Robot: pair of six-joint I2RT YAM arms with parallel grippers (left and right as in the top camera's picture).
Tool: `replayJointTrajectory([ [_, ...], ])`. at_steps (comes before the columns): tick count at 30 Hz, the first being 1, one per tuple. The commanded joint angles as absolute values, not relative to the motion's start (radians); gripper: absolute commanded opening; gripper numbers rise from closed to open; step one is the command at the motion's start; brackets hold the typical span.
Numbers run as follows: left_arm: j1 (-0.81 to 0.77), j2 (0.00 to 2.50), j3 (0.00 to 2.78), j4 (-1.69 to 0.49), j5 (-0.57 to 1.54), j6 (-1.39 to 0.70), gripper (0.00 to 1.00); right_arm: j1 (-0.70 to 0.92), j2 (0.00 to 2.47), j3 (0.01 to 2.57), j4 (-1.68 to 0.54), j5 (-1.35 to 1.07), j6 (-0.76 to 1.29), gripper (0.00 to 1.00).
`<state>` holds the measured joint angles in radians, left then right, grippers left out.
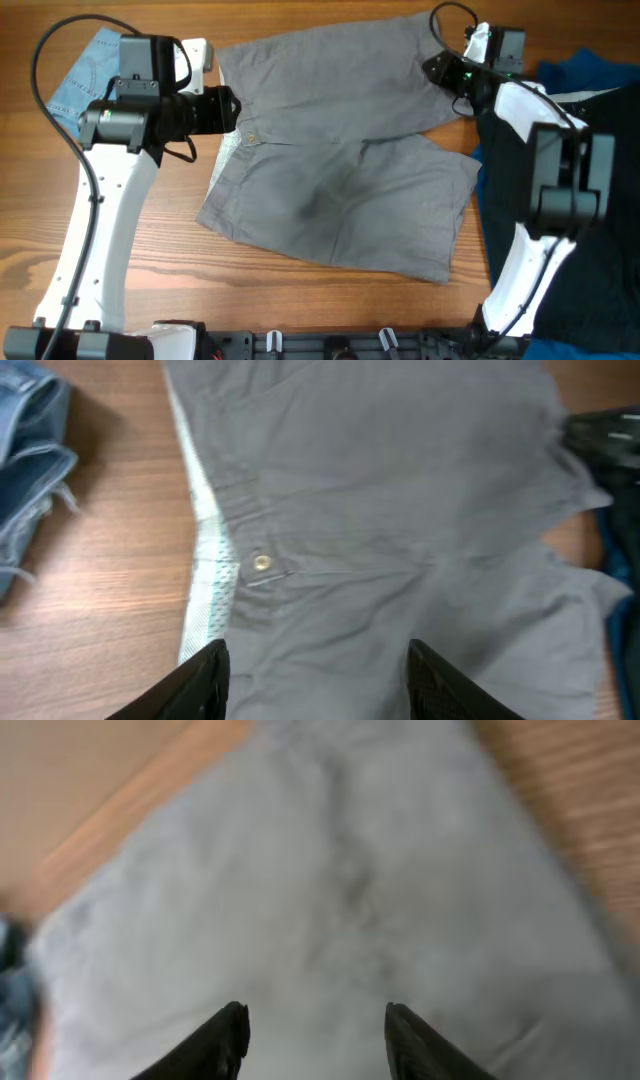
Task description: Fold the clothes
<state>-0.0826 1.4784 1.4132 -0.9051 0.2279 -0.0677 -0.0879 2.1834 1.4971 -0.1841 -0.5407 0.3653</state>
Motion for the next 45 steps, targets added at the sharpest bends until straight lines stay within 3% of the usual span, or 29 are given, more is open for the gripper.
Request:
replayJointTrajectory([
  [1, -0.044, 1.564, 1.401, -0.955, 0.074, -0.059, 0.59, -0.092, 1.891, 1.522, -0.384, -0.625, 0.242, 0.50],
  [6, -0.043, 1.850, 1.387, -0.926, 0.108, 0.052, 0.62, -0.091, 1.669, 1.522, -0.837, -0.611, 0.234, 0.50],
  [9, -0.044, 2.003, 1.387, -0.891, 0.178, 0.076, 0.58, -0.091, 1.668, 1.503, -0.998, -0.500, 0.231, 0.49],
  [12, -0.044, 2.074, 1.387, -0.849, 0.292, 0.109, 0.40, -0.088, 1.670, 1.431, -1.065, -0.395, 0.210, 0.49],
  [14, -0.042, 2.074, 1.387, -0.845, 0.295, 0.117, 0.17, -0.078, 1.676, 1.359, -1.060, -0.332, 0.213, 0.49],
  [16, -0.028, 2.074, 1.387, -0.846, 0.286, 0.117, 0.04, -0.077, 1.689, 1.275, -1.033, -0.326, 0.222, 0.49],
  [20, 0.053, 2.056, 1.395, -0.846, 0.286, 0.077, 0.04, -0.076, 1.705, 1.068, -0.870, -0.364, 0.247, 0.49],
  [22, 0.109, 2.049, 1.395, -0.844, 0.314, 0.045, 0.04, -0.076, 1.705, 1.002, -0.808, -0.367, 0.239, 0.55],
  [23, 0.120, 2.049, 1.395, -0.845, 0.394, 0.072, 0.09, -0.076, 1.705, 0.984, -0.794, -0.367, 0.238, 0.58],
  [25, 0.113, 2.048, 1.395, -0.855, 0.590, 0.215, 0.35, -0.076, 1.705, 0.951, -0.757, -0.366, 0.236, 0.61],
  [28, 0.055, 2.048, 1.393, -0.792, 0.557, 0.236, 0.52, -0.076, 1.705, 0.950, -0.748, -0.367, 0.239, 0.61],
  [30, 0.019, 2.049, 1.393, -0.731, 0.476, 0.236, 0.58, -0.076, 1.705, 0.950, -0.749, -0.367, 0.239, 0.61],
  [34, -0.015, 2.077, 1.393, -0.672, 0.373, 0.193, 0.52, -0.076, 1.705, 0.950, -0.752, -0.367, 0.240, 0.61],
  [37, -0.014, 2.121, 1.393, -0.654, 0.326, 0.118, 0.41, -0.076, 1.705, 0.950, -0.753, -0.367, 0.247, 0.61],
  [45, -0.016, 2.127, 1.393, -0.569, 0.320, -0.184, 0.40, -0.076, 1.705, 0.950, -0.756, -0.367, 0.247, 0.61],
])
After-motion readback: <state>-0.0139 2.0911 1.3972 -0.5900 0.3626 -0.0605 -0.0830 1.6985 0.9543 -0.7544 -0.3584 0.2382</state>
